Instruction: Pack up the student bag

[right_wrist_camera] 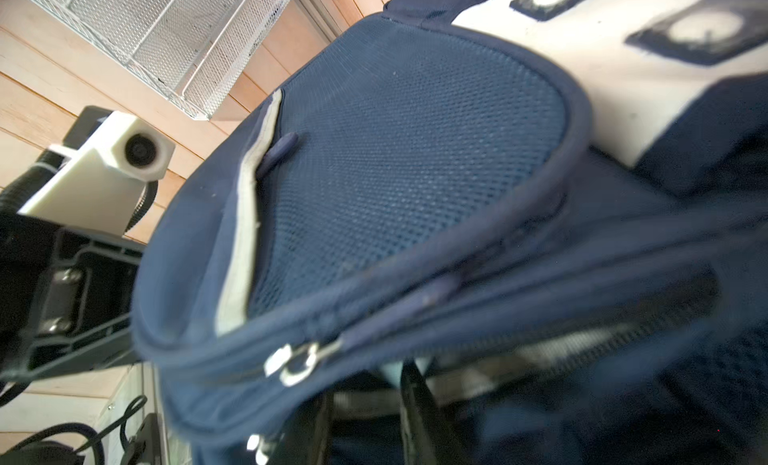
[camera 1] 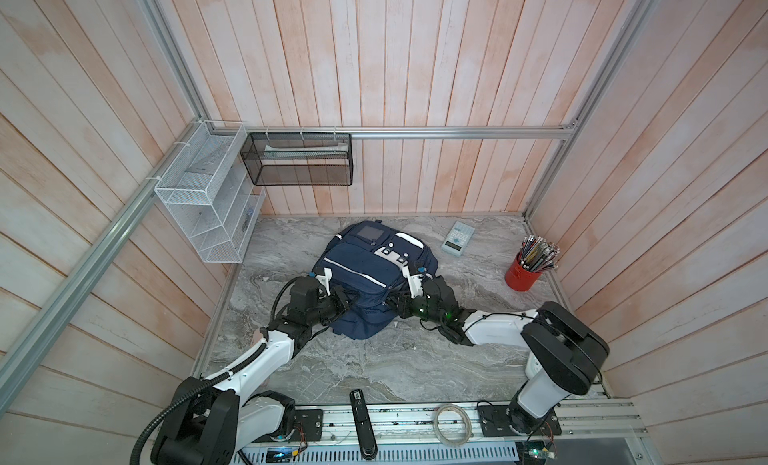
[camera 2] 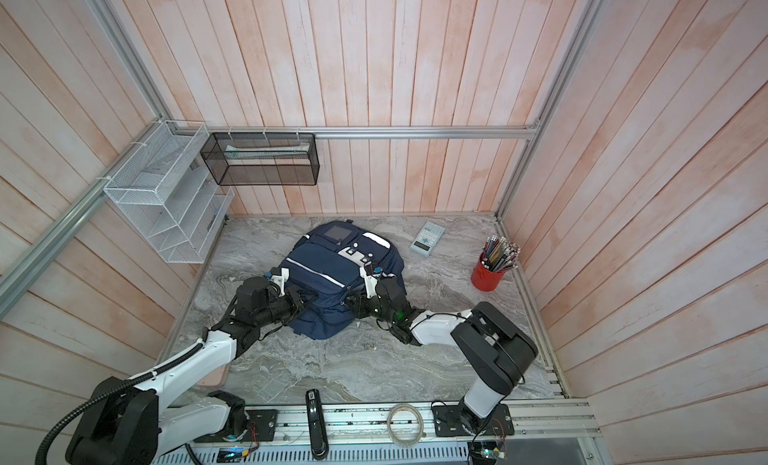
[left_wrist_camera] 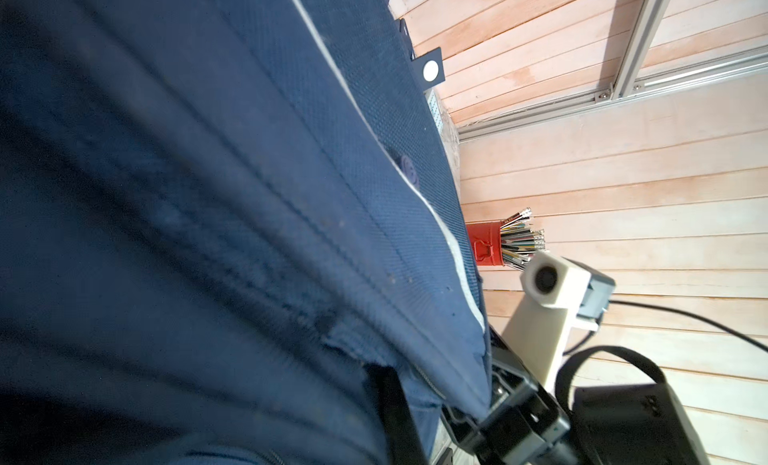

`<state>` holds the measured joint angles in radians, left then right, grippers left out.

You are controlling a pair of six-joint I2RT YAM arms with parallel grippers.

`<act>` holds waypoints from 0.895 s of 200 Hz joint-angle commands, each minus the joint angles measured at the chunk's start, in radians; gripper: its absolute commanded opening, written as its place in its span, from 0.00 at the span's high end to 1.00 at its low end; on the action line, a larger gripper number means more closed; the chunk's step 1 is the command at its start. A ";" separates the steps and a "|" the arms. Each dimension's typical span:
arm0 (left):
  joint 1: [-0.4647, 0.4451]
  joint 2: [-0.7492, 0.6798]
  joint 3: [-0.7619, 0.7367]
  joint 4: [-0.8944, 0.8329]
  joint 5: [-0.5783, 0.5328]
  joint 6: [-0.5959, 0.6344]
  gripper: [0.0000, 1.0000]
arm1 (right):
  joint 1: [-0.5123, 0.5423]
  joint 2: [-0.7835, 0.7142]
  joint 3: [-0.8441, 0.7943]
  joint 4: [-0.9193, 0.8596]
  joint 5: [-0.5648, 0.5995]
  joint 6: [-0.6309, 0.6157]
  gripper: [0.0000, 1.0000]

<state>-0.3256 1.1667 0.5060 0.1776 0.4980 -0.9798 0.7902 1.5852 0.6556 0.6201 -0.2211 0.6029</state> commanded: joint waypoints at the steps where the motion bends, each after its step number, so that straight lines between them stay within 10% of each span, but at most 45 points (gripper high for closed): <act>1: -0.004 0.004 -0.001 0.070 0.093 0.029 1.00 | 0.011 -0.080 -0.044 -0.172 0.039 -0.104 0.67; 117: -0.004 -0.038 -0.012 0.036 0.098 0.031 1.00 | 0.054 0.007 0.071 -0.189 0.019 -0.283 0.52; 136: -0.004 -0.042 -0.012 0.036 0.100 0.029 1.00 | 0.065 0.035 0.099 -0.185 0.024 -0.297 0.59; 160: -0.003 -0.054 -0.010 0.019 0.095 0.033 1.00 | 0.064 0.062 0.131 -0.228 0.088 -0.305 1.00; 179: 0.003 -0.068 -0.007 -0.006 0.086 0.043 1.00 | 0.062 0.037 0.084 -0.218 0.132 -0.300 1.00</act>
<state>-0.3191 1.1484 0.4992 0.1654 0.5129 -0.9691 0.8593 1.6287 0.7559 0.4282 -0.1917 0.3126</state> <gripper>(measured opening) 0.068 0.059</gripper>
